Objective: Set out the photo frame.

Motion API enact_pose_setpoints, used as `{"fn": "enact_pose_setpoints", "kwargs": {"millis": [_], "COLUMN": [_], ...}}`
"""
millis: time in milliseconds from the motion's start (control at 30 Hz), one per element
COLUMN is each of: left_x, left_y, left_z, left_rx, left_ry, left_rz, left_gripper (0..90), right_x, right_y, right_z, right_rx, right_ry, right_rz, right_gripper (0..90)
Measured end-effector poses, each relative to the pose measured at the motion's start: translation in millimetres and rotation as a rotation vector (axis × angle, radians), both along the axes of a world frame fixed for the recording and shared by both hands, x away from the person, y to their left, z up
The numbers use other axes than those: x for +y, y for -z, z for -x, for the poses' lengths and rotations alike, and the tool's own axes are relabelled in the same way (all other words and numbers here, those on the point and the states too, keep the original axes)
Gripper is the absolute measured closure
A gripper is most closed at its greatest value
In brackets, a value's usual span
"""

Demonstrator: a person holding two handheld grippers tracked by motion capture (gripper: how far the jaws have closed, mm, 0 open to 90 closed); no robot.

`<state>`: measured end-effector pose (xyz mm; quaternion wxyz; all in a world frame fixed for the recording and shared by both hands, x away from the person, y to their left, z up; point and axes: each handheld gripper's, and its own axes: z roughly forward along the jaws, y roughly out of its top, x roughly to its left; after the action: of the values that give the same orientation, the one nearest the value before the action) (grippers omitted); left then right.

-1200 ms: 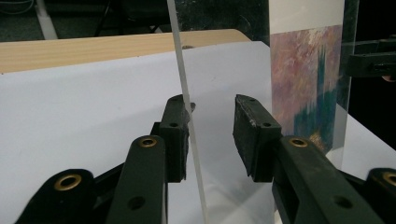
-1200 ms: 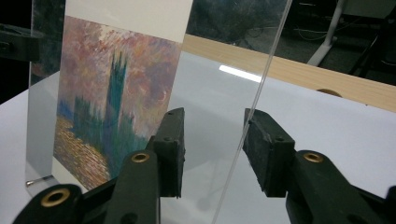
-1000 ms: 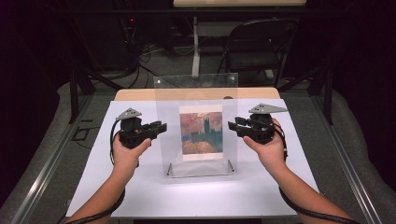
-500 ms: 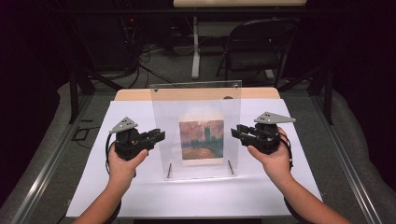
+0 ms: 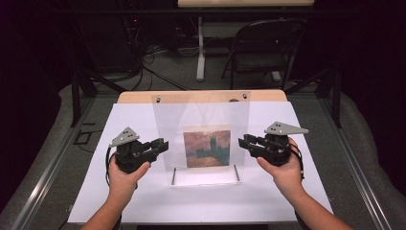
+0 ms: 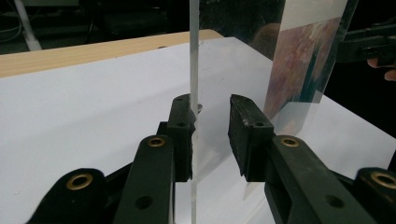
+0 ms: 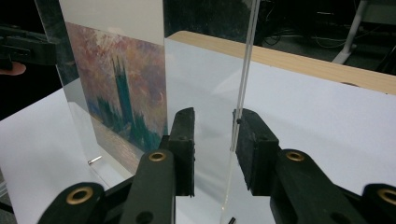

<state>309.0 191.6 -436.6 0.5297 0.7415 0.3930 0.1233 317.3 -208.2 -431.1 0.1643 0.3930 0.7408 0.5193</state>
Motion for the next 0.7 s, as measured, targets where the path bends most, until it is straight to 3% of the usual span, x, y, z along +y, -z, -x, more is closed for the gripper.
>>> {"fn": "enact_pose_setpoints", "kwargs": {"millis": [467, 700], "left_x": [1.8, 0.7], "left_y": [2.2, 2.2], "left_z": [10.0, 11.3], "left_rx": [-0.018, -0.022], "left_ry": [0.018, 0.007], "left_rz": [0.0, -0.001], "left_gripper": [69.6, 69.2], "right_x": [-1.7, -3.0], "right_y": [2.5, 4.1], "right_z": [18.2, 18.0], "right_rx": [-0.018, -0.022], "right_ry": [-0.015, -0.023], "right_rz": [0.0, -0.011], "right_gripper": [70.2, 70.1]}}
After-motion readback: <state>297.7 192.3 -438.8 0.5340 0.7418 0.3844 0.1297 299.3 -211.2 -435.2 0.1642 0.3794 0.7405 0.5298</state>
